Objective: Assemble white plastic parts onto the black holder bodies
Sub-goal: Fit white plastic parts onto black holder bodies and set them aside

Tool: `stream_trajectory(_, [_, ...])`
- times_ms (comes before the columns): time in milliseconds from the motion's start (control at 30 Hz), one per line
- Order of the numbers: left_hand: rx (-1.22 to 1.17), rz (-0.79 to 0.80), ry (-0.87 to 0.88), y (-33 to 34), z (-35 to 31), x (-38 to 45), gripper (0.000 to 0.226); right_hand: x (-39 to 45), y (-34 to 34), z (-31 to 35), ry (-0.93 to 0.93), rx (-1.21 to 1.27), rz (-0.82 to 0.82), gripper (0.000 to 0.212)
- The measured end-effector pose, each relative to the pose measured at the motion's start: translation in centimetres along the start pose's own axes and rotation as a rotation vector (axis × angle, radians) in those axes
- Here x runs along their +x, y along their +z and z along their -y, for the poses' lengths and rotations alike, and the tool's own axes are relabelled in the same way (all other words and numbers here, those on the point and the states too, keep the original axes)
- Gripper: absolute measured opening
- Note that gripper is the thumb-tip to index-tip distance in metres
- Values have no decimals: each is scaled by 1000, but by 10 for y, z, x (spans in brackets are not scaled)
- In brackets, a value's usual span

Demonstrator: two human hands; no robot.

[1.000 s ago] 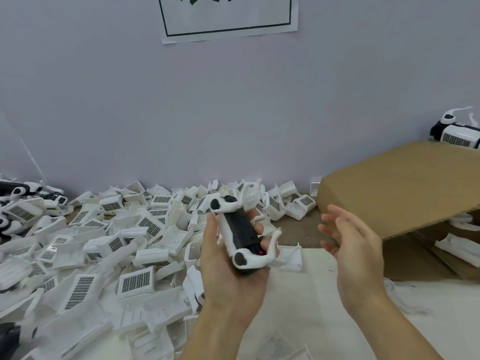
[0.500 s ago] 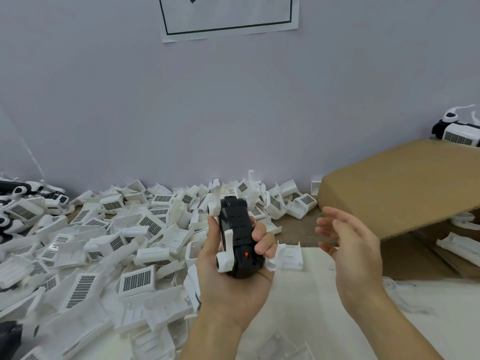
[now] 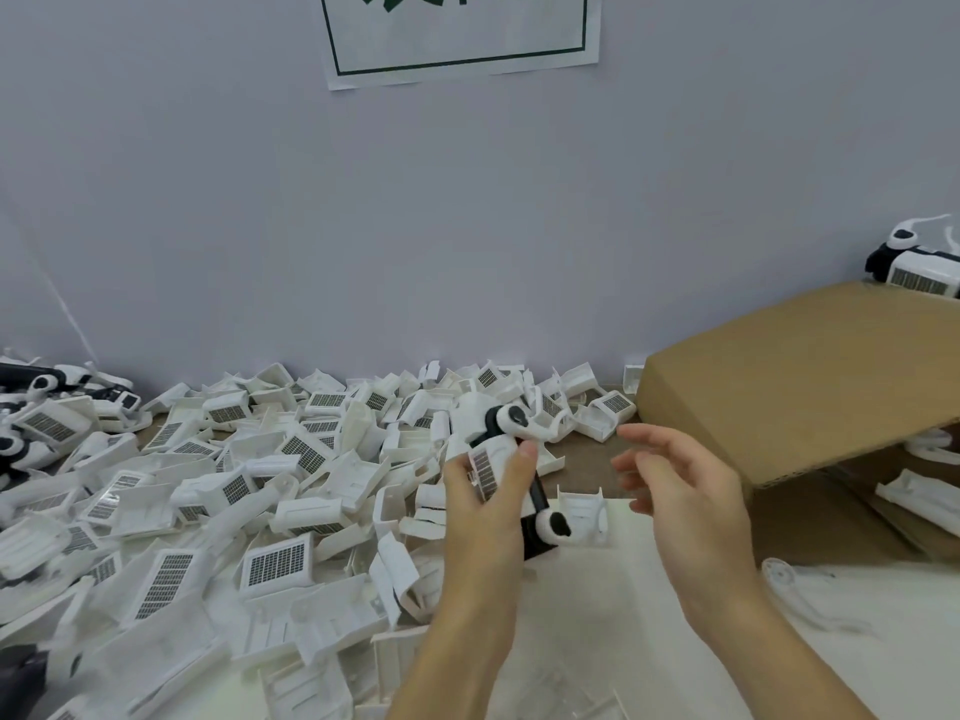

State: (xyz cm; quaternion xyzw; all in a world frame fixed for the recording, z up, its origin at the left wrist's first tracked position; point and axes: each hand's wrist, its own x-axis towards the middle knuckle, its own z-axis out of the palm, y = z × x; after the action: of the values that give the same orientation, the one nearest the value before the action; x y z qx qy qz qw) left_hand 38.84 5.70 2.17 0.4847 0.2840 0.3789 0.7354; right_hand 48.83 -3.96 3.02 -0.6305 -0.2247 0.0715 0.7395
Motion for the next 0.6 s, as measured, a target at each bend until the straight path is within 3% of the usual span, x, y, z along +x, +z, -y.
stream_trajectory(67, [-30,-2,-38,0,4,1,42,-3,1,-1,-58,-81,85,33])
stream_trajectory(200, [-46,-80,12,1,4,3,21,-9,6,-3,-199,-299,248,27])
stream_trajectory(333, [-8,-182,36,1,4,2,34,-14,9,-3,-369,-527,333,25])
stream_trajectory(467, [58,-227,67,2,2,0,37,-23,14,1,-380,-716,412,44])
stream_trajectory(600, [193,-149,126,3,2,-4,36,-26,17,2,-320,-833,399,49])
